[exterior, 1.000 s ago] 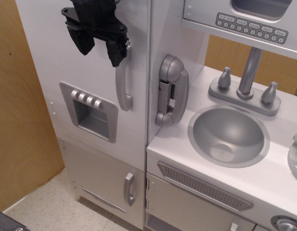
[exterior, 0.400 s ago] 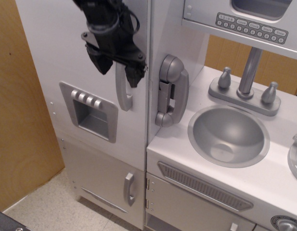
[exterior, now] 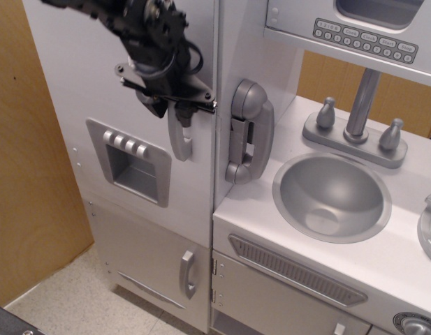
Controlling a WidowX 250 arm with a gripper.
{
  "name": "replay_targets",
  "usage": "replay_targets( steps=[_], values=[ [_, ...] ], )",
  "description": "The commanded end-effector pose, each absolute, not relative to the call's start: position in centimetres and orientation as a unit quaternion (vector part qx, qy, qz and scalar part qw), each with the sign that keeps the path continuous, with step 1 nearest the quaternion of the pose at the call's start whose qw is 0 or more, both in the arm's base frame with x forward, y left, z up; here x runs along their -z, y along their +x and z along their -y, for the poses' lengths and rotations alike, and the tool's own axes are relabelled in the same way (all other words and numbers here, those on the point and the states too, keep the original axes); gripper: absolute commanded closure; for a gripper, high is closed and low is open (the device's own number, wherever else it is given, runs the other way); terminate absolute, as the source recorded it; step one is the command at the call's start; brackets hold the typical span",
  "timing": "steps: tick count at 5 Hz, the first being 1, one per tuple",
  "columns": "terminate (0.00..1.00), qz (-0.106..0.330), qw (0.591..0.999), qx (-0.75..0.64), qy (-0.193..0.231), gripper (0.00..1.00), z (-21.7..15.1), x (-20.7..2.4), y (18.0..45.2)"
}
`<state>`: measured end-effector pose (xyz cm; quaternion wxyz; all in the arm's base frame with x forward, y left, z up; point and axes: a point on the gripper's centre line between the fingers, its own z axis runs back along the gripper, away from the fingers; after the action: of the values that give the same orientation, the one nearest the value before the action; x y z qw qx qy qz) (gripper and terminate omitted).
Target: Open fridge
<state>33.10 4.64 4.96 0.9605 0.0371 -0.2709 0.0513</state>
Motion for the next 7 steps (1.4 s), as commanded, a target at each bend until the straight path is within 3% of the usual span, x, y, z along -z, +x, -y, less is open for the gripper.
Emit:
replay_targets(
  steps=[1, 3, 4, 5, 6, 7],
  values=[
    [0.0, 0.276, 0.959, -0.06, 0.037, 1.0, -5.4, -6.1, 32.2],
    [0.0, 0.243, 0.969, -0.01, 0.036, 1.0, -8.2, -6.0, 27.7],
    [0.0, 0.215, 0.976, 0.018, 0.037, 0.0, -9.5, -6.5, 25.7],
    [0.0, 0.174, 0.984, 0.013, 0.031, 0.0, -11.6, -8.4, 25.3],
    [0.0, 0.191, 0.979, 0.012, 0.066, 0.0, -11.3, -8.8, 23.3],
    [0.0, 0.178, 0.981, 0.016, 0.08, 0.0, -10.1, -8.0, 21.4]
  ],
)
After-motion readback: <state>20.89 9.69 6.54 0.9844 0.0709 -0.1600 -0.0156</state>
